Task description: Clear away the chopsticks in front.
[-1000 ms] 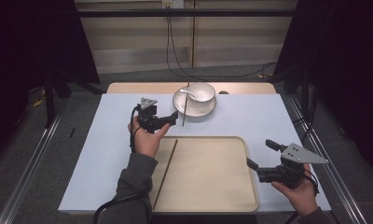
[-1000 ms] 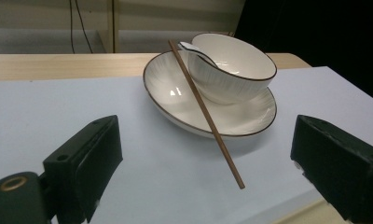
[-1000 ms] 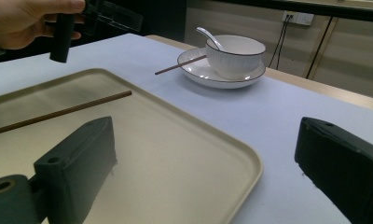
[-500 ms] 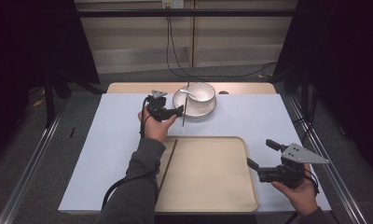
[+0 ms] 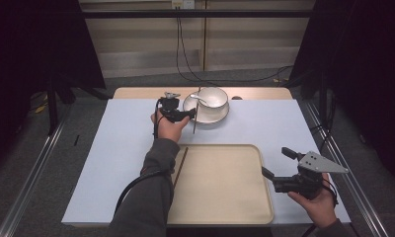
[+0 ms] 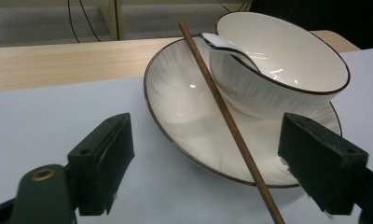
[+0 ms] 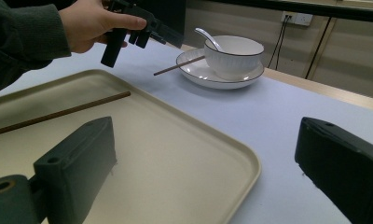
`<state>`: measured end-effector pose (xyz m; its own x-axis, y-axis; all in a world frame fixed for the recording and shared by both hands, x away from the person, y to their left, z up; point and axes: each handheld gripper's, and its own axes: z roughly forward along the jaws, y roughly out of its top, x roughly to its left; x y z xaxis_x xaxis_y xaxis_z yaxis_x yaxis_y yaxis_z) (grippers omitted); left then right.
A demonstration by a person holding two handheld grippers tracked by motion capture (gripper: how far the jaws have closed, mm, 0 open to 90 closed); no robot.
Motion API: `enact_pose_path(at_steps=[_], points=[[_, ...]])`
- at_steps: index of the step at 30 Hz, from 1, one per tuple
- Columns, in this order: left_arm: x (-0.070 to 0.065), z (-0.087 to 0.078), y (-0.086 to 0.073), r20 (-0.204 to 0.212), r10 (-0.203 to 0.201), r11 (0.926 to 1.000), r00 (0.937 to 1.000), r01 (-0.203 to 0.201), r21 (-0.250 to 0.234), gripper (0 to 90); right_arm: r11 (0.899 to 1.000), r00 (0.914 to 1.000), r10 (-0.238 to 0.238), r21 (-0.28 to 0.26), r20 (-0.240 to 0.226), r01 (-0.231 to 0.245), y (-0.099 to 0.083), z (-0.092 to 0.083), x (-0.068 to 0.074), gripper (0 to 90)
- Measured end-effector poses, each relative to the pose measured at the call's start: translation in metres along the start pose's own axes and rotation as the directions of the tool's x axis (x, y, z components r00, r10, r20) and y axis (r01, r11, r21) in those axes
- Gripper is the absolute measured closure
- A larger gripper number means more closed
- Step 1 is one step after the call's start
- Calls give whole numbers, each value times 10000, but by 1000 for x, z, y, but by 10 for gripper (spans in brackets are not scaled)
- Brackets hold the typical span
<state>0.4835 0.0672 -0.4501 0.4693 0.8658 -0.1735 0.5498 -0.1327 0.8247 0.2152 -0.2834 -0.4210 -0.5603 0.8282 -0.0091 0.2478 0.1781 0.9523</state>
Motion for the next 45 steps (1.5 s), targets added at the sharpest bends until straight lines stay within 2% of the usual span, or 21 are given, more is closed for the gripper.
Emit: enact_pose_path(at_steps=[7,9,12,15,21,26,27,28,29,32,34,36,41,45], points=[[-5,12,2,90,-134,9999,9999,133,90,260,10000,10000,56,-17,11,-56,0,-1,1,50],[-5,15,3,175,-61,9997,9998,57,235,314,10000,10000,81,-25,16,-81,0,0,0,50],[-6,19,3,262,-10,9995,9997,1,329,348,10000,10000,82,-16,-35,-82,0,-1,0,51],[-8,23,3,340,-216,9989,9992,202,428,390,10000,9999,62,-30,-79,-62,0,-1,-1,51],[-9,30,3,372,-230,9973,9990,203,709,461,10000,9999,98,1,-97,-98,0,-1,-1,51],[-10,36,2,110,-176,9955,9998,165,935,520,10000,9999,79,29,-81,-79,0,-1,-1,53],[-11,38,2,157,-281,9947,9995,264,997,539,10000,9999,67,23,-83,-67,0,0,-1,53],[-10,38,2,152,-130,9935,9998,112,1129,563,10000,9999,67,23,-87,-67,0,0,-1,53],[-11,40,2,101,-172,9942,9998,161,1062,578,10000,9999,89,3,-115,-89,0,0,-1,53],[-11,42,1,135,-124,9920,9998,106,1255,633,9999,9999,150,12,-44,-150,0,0,-2,53],[-12,44,0,96,-398,9904,9992,382,1326,701,9999,9999,111,22,-53,-111,0,0,-2,53],[-11,44,0,1,-354,9892,9994,350,1425,739,9999,9999,120,6,-50,-120,0,-1,-2,53],[-10,40,2,-359,-624,9837,9974,676,1667,846,9999,9999,141,21,-60,-141,0,0,-2,53],[-10,33,4,-575,-739,9829,9956,824,1649,851,9999,9999,127,12,-58,-127,0,-1,-2,53]])
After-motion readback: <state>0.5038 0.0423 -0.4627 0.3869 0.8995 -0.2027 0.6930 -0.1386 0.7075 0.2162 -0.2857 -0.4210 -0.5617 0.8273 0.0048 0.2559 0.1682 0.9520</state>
